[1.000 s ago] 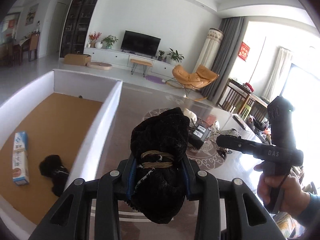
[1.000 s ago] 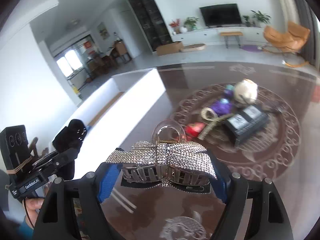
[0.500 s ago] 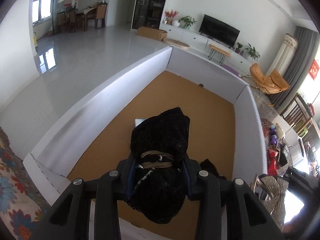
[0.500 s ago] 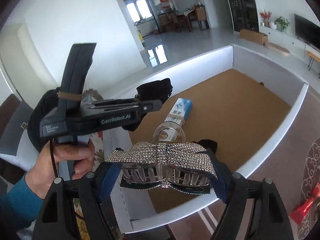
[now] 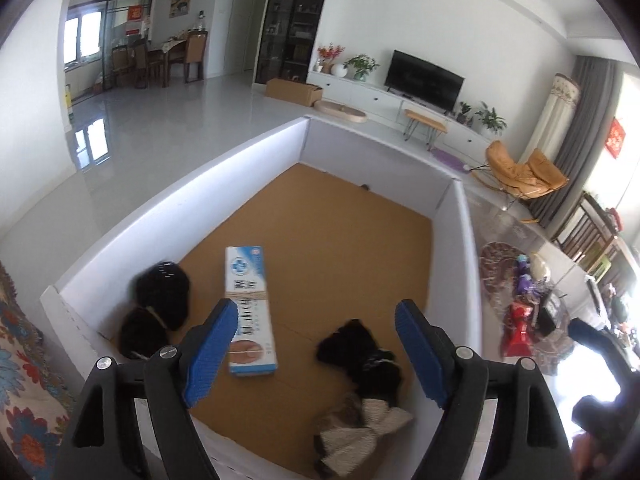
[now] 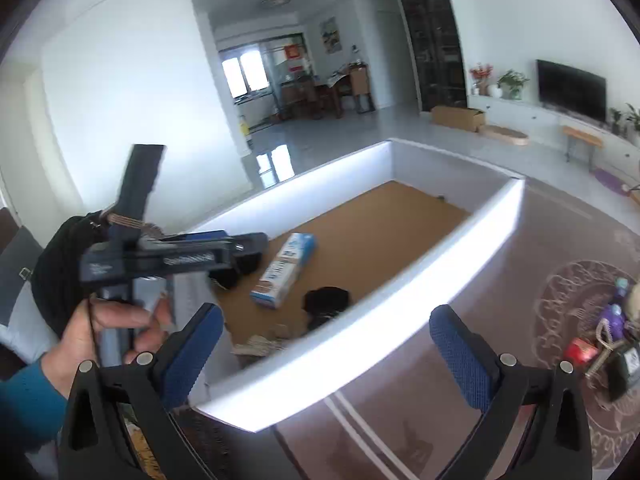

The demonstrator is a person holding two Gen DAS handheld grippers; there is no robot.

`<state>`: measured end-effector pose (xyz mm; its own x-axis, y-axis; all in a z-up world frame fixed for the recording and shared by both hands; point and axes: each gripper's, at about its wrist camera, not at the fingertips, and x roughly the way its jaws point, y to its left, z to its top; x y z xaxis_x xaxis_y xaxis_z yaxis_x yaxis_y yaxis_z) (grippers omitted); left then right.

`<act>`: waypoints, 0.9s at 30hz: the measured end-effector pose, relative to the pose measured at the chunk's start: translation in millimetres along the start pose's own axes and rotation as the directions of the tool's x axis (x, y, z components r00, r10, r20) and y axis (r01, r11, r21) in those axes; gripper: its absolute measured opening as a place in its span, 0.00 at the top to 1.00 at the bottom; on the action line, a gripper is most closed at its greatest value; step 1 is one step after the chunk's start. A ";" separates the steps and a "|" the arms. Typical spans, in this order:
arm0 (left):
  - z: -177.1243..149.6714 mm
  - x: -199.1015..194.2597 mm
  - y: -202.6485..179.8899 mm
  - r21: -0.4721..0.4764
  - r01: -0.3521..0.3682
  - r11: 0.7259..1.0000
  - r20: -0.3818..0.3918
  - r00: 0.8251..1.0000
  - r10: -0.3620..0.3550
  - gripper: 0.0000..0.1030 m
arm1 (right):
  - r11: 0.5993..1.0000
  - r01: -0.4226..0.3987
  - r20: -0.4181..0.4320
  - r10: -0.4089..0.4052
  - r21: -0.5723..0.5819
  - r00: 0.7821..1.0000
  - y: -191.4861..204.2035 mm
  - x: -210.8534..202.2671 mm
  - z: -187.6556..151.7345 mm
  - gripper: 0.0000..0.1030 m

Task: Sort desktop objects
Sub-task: 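Release the pouch into the white box with left gripper while right gripper drops the bow clip there, then bring both grippers back over the remaining items on the table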

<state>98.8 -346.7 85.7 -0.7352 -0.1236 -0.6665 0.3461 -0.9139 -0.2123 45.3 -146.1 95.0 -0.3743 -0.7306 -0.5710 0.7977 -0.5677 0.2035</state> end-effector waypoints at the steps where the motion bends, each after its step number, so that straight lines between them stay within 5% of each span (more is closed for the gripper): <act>1: -1.3 -8.4 -16.3 0.025 0.044 0.999 0.016 0.999 -0.044 0.22 | 0.998 0.052 0.014 -0.052 0.032 0.999 -17.6 -12.1 -14.2 0.00; 4: -8.6 -31.2 -71.8 0.119 0.158 0.980 0.028 0.986 -0.163 0.22 | 0.955 0.254 -0.051 -0.249 0.154 0.967 -83.8 -35.1 -63.2 0.00; 7: -24.1 -41.7 -129.0 0.213 0.263 0.941 -0.010 0.964 -0.267 0.14 | 0.858 0.475 -0.200 -0.439 0.194 0.876 -144.2 -50.7 -106.7 0.00; 12: -69.5 -10.8 -209.1 0.335 0.310 0.890 -0.120 0.951 -0.286 0.07 | 0.769 0.607 -0.315 -0.536 0.201 0.783 -206.8 -81.7 -142.5 0.00; 17: -111.8 66.8 -248.5 0.327 0.294 0.898 -0.275 0.939 -0.208 0.07 | 0.739 0.621 -0.359 -0.523 0.263 0.773 -239.4 -95.2 -162.3 0.00; 27: -122.2 140.3 -283.6 0.412 0.180 0.893 -0.308 0.950 -0.049 0.08 | 0.725 0.637 -0.336 -0.550 0.261 0.764 -236.6 -98.5 -166.9 0.00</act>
<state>-31.3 -57.6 -34.9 -0.5357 0.0471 -0.8431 -0.0640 -0.9978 -0.0151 -27.7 123.5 -29.7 -0.5666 -0.1188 -0.8154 0.2165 -0.9763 -0.0082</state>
